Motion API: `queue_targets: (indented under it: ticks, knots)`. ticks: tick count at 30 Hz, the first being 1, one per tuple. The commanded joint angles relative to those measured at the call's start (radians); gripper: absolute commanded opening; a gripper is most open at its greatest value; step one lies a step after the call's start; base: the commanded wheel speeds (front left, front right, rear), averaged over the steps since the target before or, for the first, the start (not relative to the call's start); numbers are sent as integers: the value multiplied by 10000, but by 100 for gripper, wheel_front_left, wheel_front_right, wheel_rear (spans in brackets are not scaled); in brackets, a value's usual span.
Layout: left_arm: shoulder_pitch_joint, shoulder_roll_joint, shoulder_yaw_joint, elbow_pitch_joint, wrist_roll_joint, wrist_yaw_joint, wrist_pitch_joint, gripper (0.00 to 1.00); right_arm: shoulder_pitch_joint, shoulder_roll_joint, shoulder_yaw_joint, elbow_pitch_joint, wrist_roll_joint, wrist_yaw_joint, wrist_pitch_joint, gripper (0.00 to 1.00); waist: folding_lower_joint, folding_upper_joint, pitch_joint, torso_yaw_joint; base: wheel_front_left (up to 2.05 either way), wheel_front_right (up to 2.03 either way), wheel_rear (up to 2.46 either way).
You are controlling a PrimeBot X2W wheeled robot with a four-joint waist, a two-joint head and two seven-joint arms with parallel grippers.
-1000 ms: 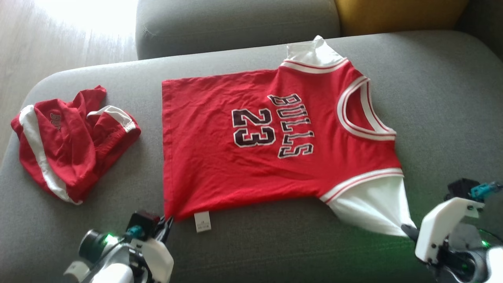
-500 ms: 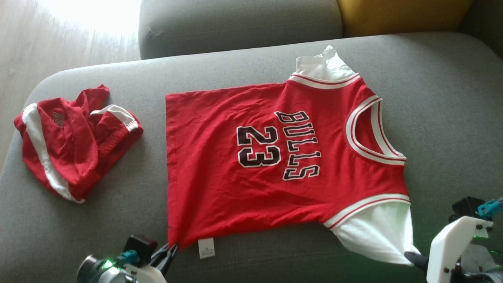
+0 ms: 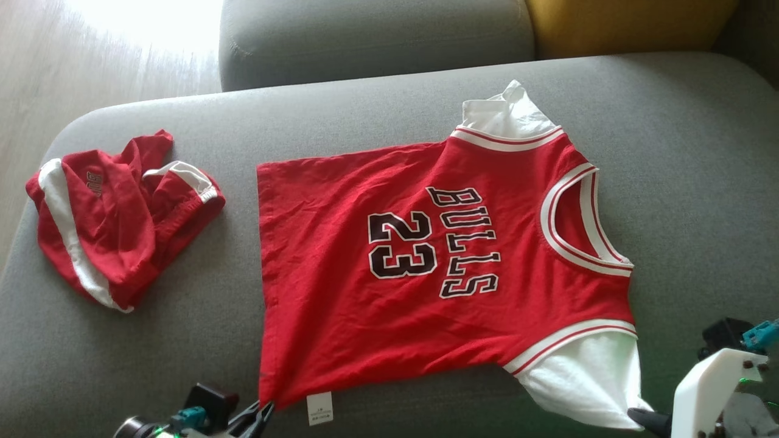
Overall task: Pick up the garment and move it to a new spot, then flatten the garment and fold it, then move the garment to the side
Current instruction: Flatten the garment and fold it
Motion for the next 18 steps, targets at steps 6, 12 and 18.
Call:
queue_targets:
  ticks: [6, 12, 18]
  knots:
    - [-390, 492, 526, -543, -199, 67, 297, 0, -688, -369, -45, -514, 18, -2, -305, 0, 1, 0, 138, -33, 0, 0, 0]
    - [-922, 628, 484, -707, -210, -129, 770, 0, -1522, -454, 32, -454, 90, -2, -618, 0, 1, 0, 525, -74, 0, 0, 0]
    - [-1740, 749, 571, -743, -210, -341, 1192, 0, -2599, -604, 142, -220, 6, -2, -809, 0, 1, 0, 1061, -72, 0, 0, 0]
